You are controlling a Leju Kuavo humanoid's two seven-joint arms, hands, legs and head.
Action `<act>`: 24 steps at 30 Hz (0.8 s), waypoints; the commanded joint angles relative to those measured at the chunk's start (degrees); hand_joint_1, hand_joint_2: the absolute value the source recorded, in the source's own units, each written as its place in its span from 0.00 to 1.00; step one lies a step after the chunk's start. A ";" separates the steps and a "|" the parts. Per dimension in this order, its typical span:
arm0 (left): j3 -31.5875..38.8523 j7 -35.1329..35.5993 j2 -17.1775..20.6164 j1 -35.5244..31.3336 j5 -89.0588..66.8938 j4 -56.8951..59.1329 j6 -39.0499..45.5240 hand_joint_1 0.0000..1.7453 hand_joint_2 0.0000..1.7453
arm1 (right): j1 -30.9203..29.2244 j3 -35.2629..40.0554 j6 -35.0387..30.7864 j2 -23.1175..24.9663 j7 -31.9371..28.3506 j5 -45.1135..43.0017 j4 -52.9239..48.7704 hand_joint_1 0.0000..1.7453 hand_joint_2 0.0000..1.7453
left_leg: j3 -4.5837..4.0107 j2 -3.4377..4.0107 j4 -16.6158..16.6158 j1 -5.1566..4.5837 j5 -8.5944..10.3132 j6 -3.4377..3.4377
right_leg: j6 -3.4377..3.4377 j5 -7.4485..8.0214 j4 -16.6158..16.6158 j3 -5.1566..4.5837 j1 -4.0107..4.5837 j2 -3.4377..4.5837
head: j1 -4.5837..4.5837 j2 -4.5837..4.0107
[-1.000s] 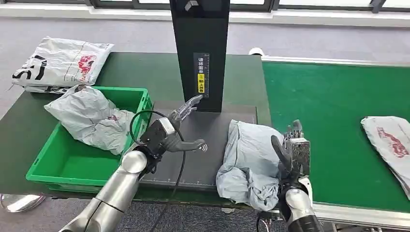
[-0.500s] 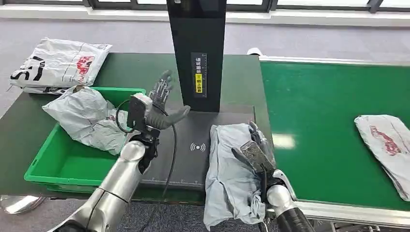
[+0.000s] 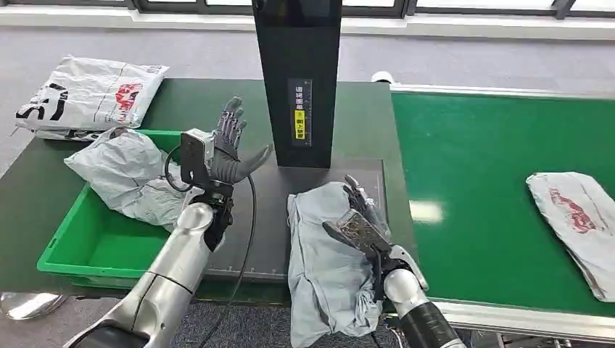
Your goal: Moved the parcel from conveyor to table for the left to box.
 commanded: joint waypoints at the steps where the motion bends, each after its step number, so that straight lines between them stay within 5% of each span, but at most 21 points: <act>1: 2.02 -0.54 -1.02 -4.90 1.07 7.88 -0.12 0.00 1.00 | -7.08 11.51 -0.67 1.42 0.87 1.09 4.23 0.00 1.00 | 0.04 0.09 -0.01 0.05 0.00 -0.02 | -0.04 0.03 -0.03 0.02 0.07 0.09 | 0.02 0.00; 4: 1.51 -0.66 -1.05 -5.33 1.34 8.61 0.26 0.00 1.00 | -8.76 11.50 -5.95 2.38 4.05 0.25 5.71 0.00 1.00 | 0.02 0.08 0.01 0.03 0.00 -0.01 | -0.02 0.02 0.00 -0.01 0.07 0.06 | 0.00 0.00; 5: -0.98 0.03 0.04 -4.31 -1.40 7.79 0.85 0.00 1.00 | -7.51 7.06 -15.89 3.06 3.31 -2.16 4.76 0.00 1.00 | 0.07 0.11 -0.04 0.03 0.01 -0.01 | -0.02 0.04 -0.05 0.04 0.07 0.10 | 0.00 0.00; 8: -5.69 2.40 2.14 -0.10 -7.48 3.12 -1.85 0.00 1.00 | -2.28 2.19 -22.62 -0.84 -0.41 -8.83 -4.12 0.00 1.00 | 0.14 -0.03 -0.10 0.01 0.03 0.00 | 0.00 0.01 -0.11 0.14 0.06 -0.05 | 0.00 0.00; 13: -13.26 3.40 4.15 4.86 -17.69 -0.24 -6.64 0.00 1.00 | 8.04 -6.09 -25.13 -5.49 -3.60 -12.81 -20.27 0.00 1.00 | 0.22 -0.32 -0.20 -0.01 0.02 0.06 | 0.03 -0.07 -0.24 0.32 -0.02 -0.33 | 0.02 0.00; 24: -15.24 2.79 5.04 6.31 -21.50 -0.74 -9.73 0.00 1.00 | 10.32 -9.43 -26.52 -5.30 -5.79 -14.51 -21.80 0.00 1.00 | 0.12 -0.13 -0.10 -0.02 -0.12 0.15 | 0.05 -0.05 -0.17 0.14 -0.12 -0.17 | 0.00 0.00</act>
